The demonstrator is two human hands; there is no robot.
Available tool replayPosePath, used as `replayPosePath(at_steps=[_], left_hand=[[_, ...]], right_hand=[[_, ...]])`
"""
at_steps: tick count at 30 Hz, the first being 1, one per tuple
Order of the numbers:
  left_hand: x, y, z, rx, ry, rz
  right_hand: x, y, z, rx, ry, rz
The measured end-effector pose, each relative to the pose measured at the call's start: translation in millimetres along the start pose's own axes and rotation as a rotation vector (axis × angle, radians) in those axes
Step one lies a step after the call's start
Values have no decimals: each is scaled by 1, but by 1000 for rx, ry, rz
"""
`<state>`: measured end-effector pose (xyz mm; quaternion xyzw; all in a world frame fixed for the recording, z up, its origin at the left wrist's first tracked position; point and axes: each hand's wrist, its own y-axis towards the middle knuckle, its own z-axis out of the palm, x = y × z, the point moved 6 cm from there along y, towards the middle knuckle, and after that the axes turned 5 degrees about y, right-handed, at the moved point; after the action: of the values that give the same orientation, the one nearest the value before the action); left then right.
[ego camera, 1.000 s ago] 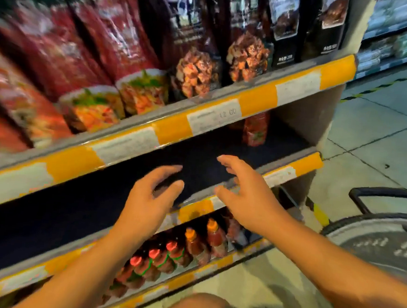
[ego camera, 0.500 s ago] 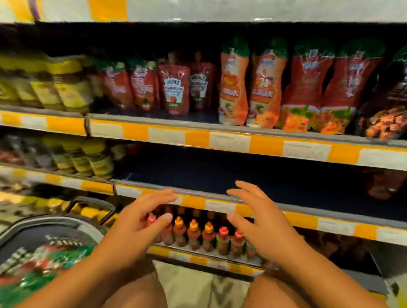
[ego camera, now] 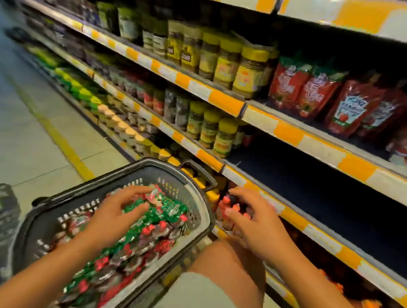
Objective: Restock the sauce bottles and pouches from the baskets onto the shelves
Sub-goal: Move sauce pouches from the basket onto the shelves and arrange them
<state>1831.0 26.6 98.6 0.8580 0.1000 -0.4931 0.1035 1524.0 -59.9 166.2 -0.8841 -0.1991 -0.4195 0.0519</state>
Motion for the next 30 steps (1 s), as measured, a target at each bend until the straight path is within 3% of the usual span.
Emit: replayPosePath(at_steps=[6, 9, 21, 27, 30], left_hand=[[85, -25, -39, -116, 47, -162], [116, -38, -33, -98, 32, -242], [175, -34, -9, -51, 237, -429], [182, -36, -19, -97, 436, -410], [191, -41, -27, -153, 441, -508]], right_hand=[[21, 37, 88, 172, 38, 67], [24, 52, 128, 256, 5, 99], [-45, 93, 242, 701, -773, 298], [-82, 88, 257, 832, -951, 335], [-86, 91, 260, 821, -1000, 298]])
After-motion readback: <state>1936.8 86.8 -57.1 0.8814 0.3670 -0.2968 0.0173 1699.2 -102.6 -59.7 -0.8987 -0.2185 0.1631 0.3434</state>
